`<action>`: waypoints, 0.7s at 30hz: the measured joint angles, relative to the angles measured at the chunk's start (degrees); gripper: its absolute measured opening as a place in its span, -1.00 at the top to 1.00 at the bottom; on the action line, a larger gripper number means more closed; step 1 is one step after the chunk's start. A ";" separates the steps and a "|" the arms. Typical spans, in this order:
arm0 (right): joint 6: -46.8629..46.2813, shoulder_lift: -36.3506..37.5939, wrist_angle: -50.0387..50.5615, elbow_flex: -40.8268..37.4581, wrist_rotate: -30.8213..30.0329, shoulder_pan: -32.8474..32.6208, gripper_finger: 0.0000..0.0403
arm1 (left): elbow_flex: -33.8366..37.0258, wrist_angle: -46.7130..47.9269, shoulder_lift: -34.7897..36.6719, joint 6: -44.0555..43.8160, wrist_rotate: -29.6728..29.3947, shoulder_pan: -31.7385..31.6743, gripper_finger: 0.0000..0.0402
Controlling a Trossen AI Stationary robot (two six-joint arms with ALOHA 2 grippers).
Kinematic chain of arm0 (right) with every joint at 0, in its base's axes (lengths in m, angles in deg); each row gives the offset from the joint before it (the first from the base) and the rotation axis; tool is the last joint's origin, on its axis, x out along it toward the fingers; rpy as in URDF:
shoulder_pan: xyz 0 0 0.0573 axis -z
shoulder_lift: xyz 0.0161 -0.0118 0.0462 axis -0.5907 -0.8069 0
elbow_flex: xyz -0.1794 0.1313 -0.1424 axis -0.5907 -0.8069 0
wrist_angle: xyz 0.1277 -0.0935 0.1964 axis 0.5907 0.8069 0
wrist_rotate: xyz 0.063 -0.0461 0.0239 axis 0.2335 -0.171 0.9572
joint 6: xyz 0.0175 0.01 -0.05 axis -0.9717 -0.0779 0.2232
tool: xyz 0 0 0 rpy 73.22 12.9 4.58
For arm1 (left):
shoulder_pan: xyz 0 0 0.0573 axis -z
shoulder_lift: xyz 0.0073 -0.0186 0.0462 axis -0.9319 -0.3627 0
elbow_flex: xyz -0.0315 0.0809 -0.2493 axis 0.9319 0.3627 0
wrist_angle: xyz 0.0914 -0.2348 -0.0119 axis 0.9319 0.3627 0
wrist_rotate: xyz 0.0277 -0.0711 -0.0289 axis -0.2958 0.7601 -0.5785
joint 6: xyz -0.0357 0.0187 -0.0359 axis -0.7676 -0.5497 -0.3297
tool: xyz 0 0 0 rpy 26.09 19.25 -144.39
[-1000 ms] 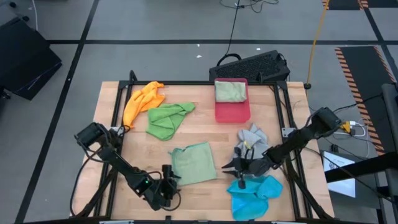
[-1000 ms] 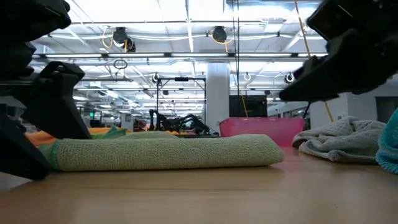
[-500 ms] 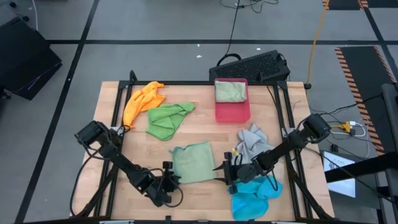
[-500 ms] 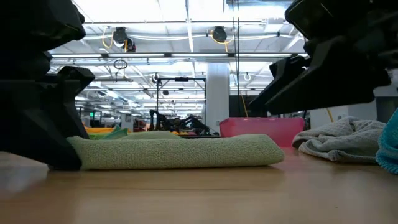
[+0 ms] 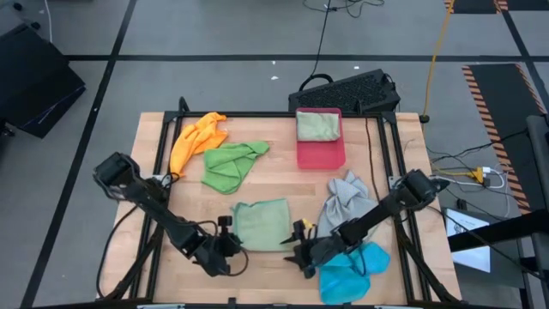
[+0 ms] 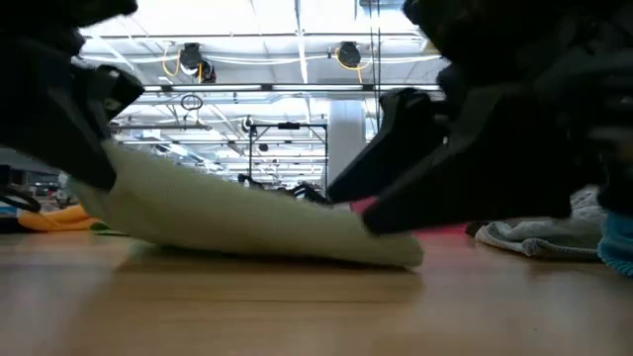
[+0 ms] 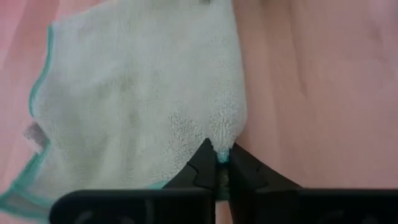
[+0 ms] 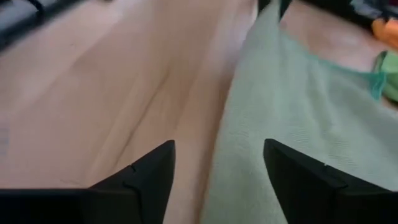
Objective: Fold microfiber towels
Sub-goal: Fold the light green microfiber cloth
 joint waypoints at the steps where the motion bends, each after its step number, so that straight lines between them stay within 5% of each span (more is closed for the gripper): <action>1: -0.73 -0.79 1.64 1.07 -0.01 0.00 -0.23 | -0.12 -0.03 0.26 -0.04 0.06 0.02 0.95; 6: -4.18 -1.86 8.65 3.38 -4.46 -0.38 -0.23 | -0.01 1.99 1.15 -2.27 0.19 0.15 0.92; 11: -4.42 -1.68 9.25 2.13 -9.42 -1.14 -0.03 | -0.01 2.33 1.27 -2.60 -0.05 0.39 0.92; 21: -5.28 -1.19 8.31 1.15 -8.00 -0.96 0.92 | -0.08 2.08 1.29 -2.83 -0.21 0.41 0.89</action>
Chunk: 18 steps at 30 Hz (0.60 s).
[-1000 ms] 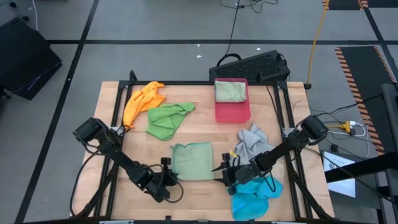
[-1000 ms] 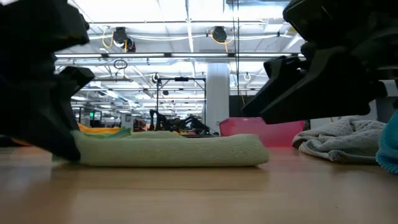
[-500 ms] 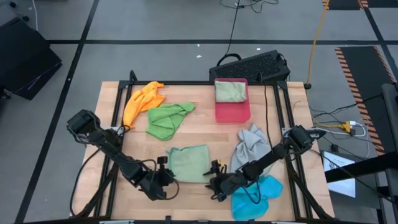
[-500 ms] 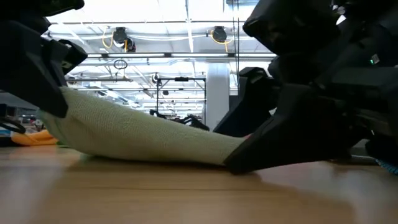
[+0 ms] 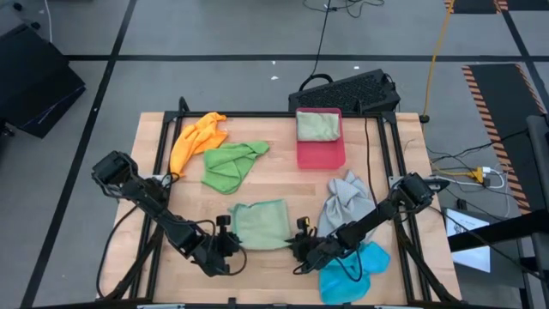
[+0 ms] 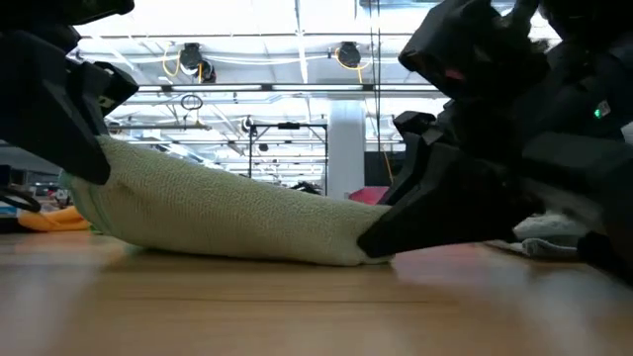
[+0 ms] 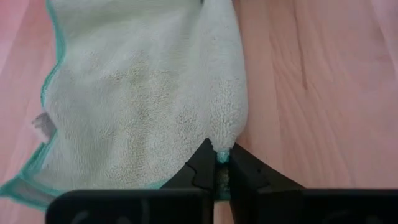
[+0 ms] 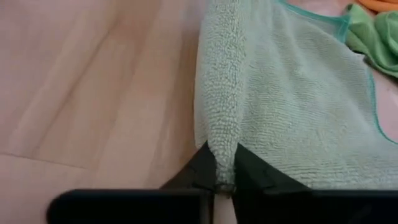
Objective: Fold microfiber towels
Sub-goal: Fold the light green microfiber cloth
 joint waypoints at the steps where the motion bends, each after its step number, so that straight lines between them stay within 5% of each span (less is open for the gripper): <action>1: -0.34 0.45 0.01 -0.03 1.68 0.00 0.94 | 0.00 -0.46 0.00 -0.09 0.37 0.07 0.89; 10: -5.77 8.37 -0.94 -0.04 19.10 1.01 0.89 | -0.04 -4.84 0.04 0.85 5.29 2.10 0.90; 18: -6.74 11.88 0.18 -0.04 21.49 3.83 0.93 | -0.15 -2.74 0.33 1.15 4.64 2.60 0.93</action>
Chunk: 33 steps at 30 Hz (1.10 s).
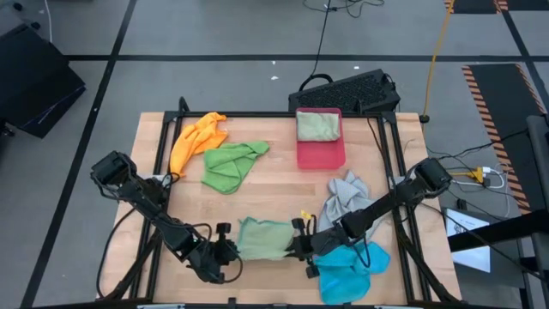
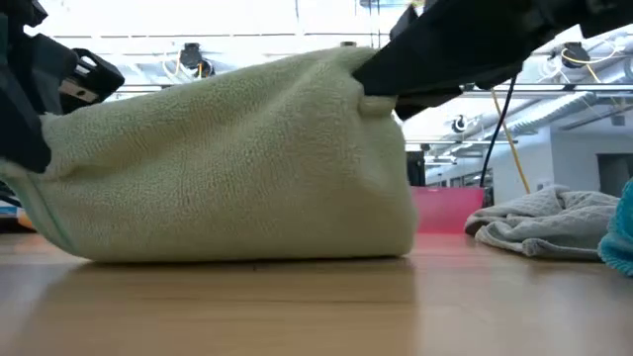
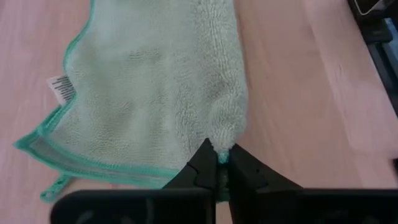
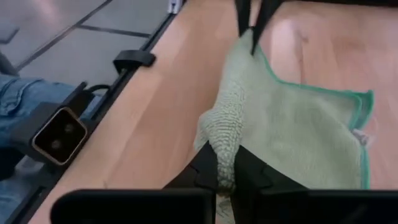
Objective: Fold microfiber towels
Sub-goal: Fold the light green microfiber cloth
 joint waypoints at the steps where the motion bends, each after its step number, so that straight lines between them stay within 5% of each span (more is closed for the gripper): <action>1: -1.09 0.01 0.66 0.00 0.16 0.29 0.92 | 0.00 0.03 0.33 -0.08 0.08 -0.04 0.95; 7: -4.98 0.02 2.32 0.03 8.67 0.15 0.91 | 0.04 -5.74 3.67 4.73 4.22 1.27 0.90; 12: -3.25 0.02 2.66 -0.26 7.89 1.23 0.93 | 0.02 -2.43 4.40 8.71 3.21 -0.42 0.92; 19: -5.56 -0.02 2.69 -1.48 8.51 5.64 0.93 | 0.11 7.77 4.26 0.46 3.30 -4.55 0.91; 27: -11.32 -0.07 -2.56 -1.49 22.49 7.98 0.93 | 0.11 3.78 4.26 -4.37 6.65 -1.76 0.96; 33: -14.60 -0.72 -3.65 -1.49 18.35 7.73 0.92 | 0.01 2.68 4.28 -4.47 1.64 2.66 0.90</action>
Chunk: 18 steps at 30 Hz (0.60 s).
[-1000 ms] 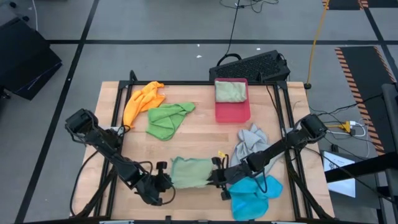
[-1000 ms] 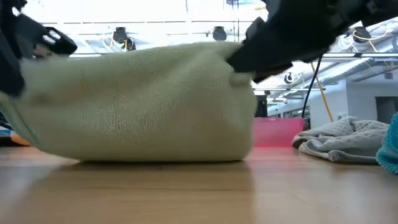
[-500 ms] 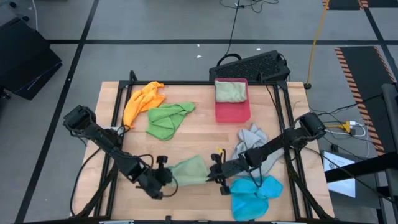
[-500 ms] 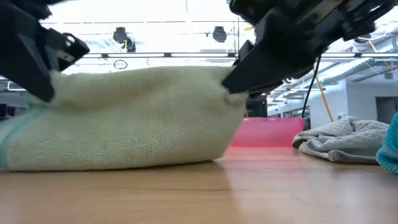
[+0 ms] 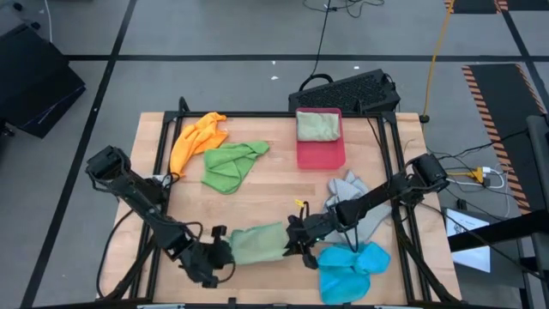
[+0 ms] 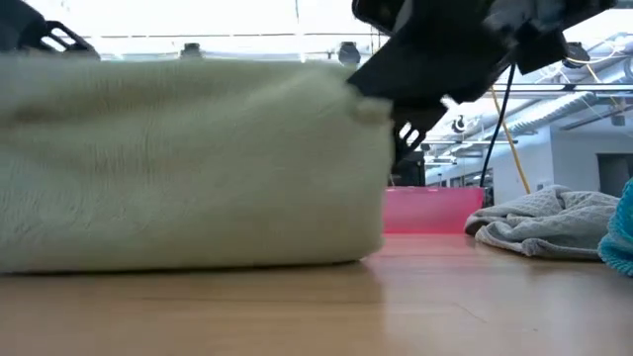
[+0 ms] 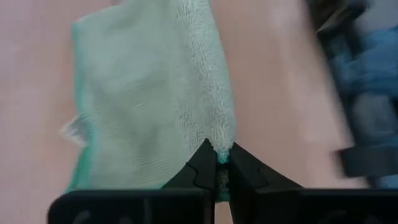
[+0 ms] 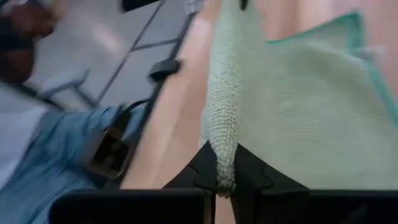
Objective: Fold microfiber towels
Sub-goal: Fold the light green microfiber cloth
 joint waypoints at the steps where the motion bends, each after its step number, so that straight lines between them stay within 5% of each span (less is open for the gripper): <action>1: -0.46 -0.42 -0.22 0.00 -1.57 0.36 0.92 | 0.01 1.79 -0.01 -0.14 -1.31 0.21 0.90; 8: -3.27 -4.11 -2.73 0.02 -3.48 3.48 0.92 | 0.09 14.32 -0.01 -5.90 -4.64 -2.91 0.96; 18: -5.63 -8.22 -4.79 -0.07 -9.81 5.30 0.91 | 0.12 18.18 -0.06 -7.83 -5.19 -8.34 0.65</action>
